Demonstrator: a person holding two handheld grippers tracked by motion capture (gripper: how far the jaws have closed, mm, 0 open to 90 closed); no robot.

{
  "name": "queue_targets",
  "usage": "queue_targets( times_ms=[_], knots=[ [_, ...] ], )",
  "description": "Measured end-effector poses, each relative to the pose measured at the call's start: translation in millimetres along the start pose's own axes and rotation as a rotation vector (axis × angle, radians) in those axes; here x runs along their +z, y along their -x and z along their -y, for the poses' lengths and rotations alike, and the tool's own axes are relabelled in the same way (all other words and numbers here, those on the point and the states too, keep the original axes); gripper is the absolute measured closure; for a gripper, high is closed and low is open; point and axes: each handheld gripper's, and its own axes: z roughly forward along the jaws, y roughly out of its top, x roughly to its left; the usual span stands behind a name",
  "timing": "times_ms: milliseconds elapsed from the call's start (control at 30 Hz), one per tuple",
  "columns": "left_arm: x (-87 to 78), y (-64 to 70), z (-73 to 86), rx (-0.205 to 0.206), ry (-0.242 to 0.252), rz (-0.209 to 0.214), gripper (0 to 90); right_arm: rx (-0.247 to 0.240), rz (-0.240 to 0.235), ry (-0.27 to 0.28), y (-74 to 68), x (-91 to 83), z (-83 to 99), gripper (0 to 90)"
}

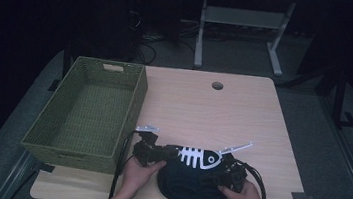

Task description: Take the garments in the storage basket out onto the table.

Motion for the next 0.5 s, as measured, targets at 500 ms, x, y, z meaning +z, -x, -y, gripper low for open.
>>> queue_targets(
  times_ms=[500],
  knots=[
    [-0.9, 4.2, -0.3, 0.004, -0.023, 0.022, 68.0, -0.007, -0.008, 0.008, -5.4, -1.5, -2.2, 75.0]
  ],
)
